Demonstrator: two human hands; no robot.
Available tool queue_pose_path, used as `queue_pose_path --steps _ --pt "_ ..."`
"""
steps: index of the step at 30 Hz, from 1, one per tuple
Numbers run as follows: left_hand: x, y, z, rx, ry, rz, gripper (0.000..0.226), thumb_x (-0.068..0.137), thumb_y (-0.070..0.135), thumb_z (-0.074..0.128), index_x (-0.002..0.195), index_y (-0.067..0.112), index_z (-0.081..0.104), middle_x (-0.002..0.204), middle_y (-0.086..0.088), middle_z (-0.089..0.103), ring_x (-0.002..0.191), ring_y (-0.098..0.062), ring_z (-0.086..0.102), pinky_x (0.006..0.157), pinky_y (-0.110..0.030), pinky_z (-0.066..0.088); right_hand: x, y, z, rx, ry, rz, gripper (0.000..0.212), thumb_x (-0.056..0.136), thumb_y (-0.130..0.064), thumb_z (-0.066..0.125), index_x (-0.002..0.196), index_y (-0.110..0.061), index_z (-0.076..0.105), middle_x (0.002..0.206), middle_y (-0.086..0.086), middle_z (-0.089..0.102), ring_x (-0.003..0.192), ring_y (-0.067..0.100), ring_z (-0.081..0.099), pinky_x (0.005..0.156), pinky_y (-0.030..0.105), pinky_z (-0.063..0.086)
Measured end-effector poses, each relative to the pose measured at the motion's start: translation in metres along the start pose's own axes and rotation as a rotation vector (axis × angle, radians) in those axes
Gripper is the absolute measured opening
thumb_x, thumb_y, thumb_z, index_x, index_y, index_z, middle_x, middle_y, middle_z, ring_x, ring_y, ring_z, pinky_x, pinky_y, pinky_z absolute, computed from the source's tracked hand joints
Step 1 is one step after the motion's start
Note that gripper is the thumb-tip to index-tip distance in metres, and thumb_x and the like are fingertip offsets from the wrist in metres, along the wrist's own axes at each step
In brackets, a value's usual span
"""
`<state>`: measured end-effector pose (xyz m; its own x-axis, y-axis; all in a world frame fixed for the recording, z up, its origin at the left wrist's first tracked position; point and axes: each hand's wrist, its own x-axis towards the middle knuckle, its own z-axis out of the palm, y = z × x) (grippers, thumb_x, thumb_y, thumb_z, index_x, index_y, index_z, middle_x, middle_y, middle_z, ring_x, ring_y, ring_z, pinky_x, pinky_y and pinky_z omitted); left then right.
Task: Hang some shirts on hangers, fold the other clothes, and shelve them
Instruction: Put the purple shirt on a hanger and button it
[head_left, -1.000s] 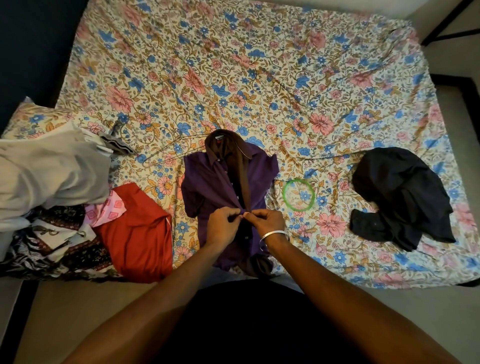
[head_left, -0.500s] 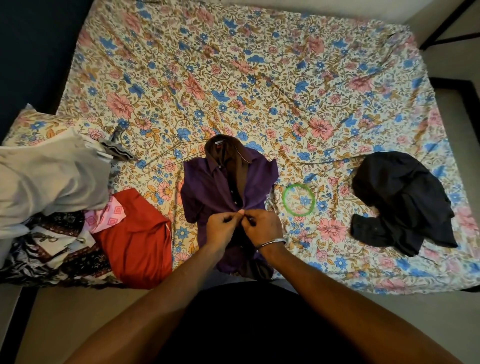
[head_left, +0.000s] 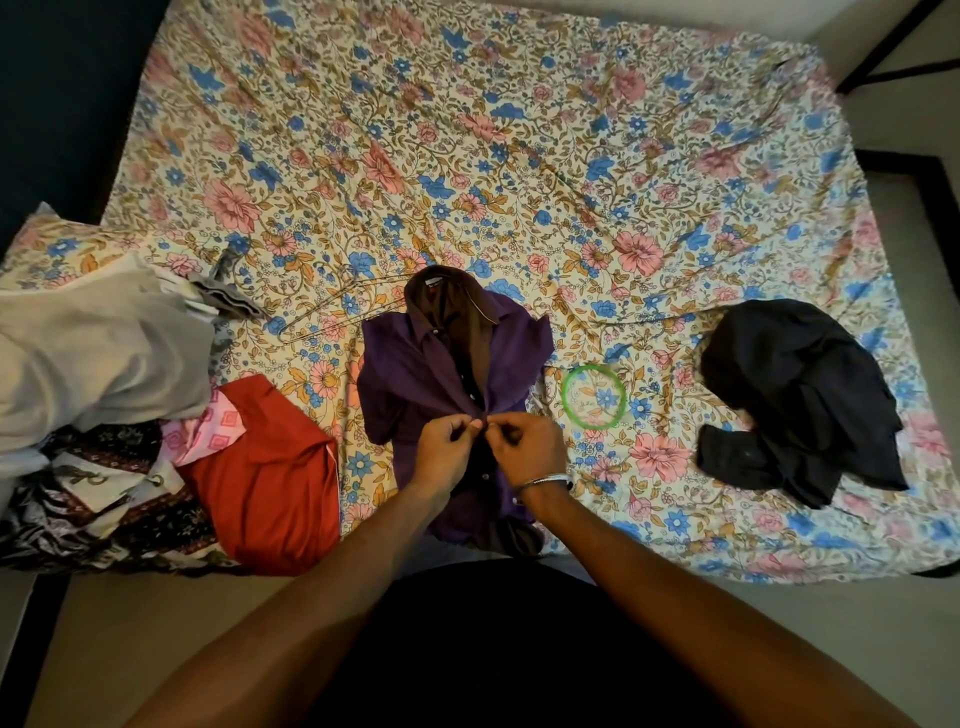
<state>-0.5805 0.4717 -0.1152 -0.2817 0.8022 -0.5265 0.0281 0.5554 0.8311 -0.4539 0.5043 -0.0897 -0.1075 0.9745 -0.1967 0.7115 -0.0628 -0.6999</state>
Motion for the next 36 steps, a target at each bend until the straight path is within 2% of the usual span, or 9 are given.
queue_pose_path --steps 3,5,11,16,20,25,30,34,36 --pt "0.004 -0.006 -0.001 0.061 -0.027 0.045 0.026 0.1 0.016 0.061 0.075 0.007 0.064 0.067 -0.009 0.061 0.066 -0.016 0.055 0.065 -0.042 0.048 0.003 0.004 0.001 0.133 -0.042 0.068 0.01 0.083 -0.019 0.077 0.092 -0.017 0.081 0.077 0.001 0.077 0.064 0.006 0.07 0.068 0.027 0.06" --pt "0.004 -0.006 -0.002 0.104 -0.034 0.061 0.028 0.099 0.012 0.061 0.072 0.003 0.058 0.064 -0.004 0.052 0.064 -0.013 0.048 0.063 -0.037 0.042 0.005 0.006 0.002 0.152 -0.065 0.082 0.009 0.081 -0.02 0.08 0.09 -0.017 0.081 0.075 0.0 0.076 0.064 0.009 0.072 0.069 0.036 0.062" --pt "0.006 -0.015 -0.004 0.109 -0.017 0.051 0.022 0.097 0.016 0.063 0.078 0.008 0.07 0.076 -0.016 0.068 0.067 -0.017 0.061 0.066 -0.048 0.055 0.006 0.004 0.001 0.056 -0.123 0.074 0.007 0.08 -0.023 0.082 0.085 -0.02 0.081 0.074 -0.006 0.076 0.063 0.0 0.068 0.062 0.017 0.054" --pt "0.006 -0.009 -0.003 0.065 -0.013 0.049 0.025 0.098 0.012 0.063 0.075 0.006 0.068 0.067 -0.017 0.061 0.06 -0.014 0.057 0.049 -0.03 0.052 0.003 0.005 0.006 0.083 -0.119 0.108 0.003 0.078 -0.02 0.081 0.079 -0.021 0.078 0.065 -0.01 0.07 0.057 -0.002 0.063 0.06 0.015 0.051" --pt "0.01 -0.009 -0.001 0.036 -0.017 0.034 0.023 0.099 0.013 0.064 0.077 0.01 0.071 0.07 -0.014 0.066 0.061 -0.015 0.06 0.057 -0.04 0.054 0.006 0.01 0.012 0.154 -0.076 0.154 0.01 0.078 -0.021 0.08 0.073 -0.027 0.073 0.069 -0.008 0.072 0.065 0.007 0.069 0.069 0.033 0.061" --pt "0.009 -0.013 -0.001 -0.031 -0.051 -0.001 0.024 0.097 0.029 0.068 0.087 0.008 0.074 0.085 -0.023 0.071 0.07 -0.021 0.064 0.069 -0.054 0.057 0.007 0.015 0.015 0.123 -0.114 0.132 0.005 0.084 -0.025 0.075 0.079 -0.022 0.074 0.072 -0.005 0.073 0.067 0.011 0.069 0.069 0.04 0.06" --pt "0.013 -0.015 -0.003 0.02 0.023 -0.002 0.016 0.096 0.016 0.067 0.083 0.009 0.071 0.084 -0.027 0.068 0.065 -0.025 0.062 0.064 -0.058 0.056 0.001 0.012 0.017 0.047 -0.168 0.056 0.006 0.086 -0.029 0.074 0.081 -0.025 0.073 0.076 -0.008 0.073 0.066 0.006 0.068 0.066 0.033 0.06" --pt "0.015 -0.005 -0.001 0.0 0.012 0.006 0.021 0.099 0.019 0.064 0.081 0.014 0.073 0.075 -0.023 0.067 0.058 -0.027 0.06 0.055 -0.052 0.056 0.001 0.004 0.011 0.012 -0.081 0.071 0.01 0.084 -0.032 0.077 0.085 -0.026 0.07 0.071 -0.014 0.065 0.061 -0.004 0.058 0.058 0.011 0.046" --pt "0.016 -0.005 -0.001 -0.023 -0.001 -0.006 0.024 0.099 0.019 0.063 0.078 0.015 0.073 0.069 -0.017 0.065 0.06 -0.027 0.06 0.056 -0.049 0.055 0.003 0.004 0.007 0.027 -0.052 0.095 0.014 0.082 -0.034 0.08 0.086 -0.023 0.072 0.071 -0.012 0.066 0.06 -0.004 0.058 0.057 0.007 0.043"
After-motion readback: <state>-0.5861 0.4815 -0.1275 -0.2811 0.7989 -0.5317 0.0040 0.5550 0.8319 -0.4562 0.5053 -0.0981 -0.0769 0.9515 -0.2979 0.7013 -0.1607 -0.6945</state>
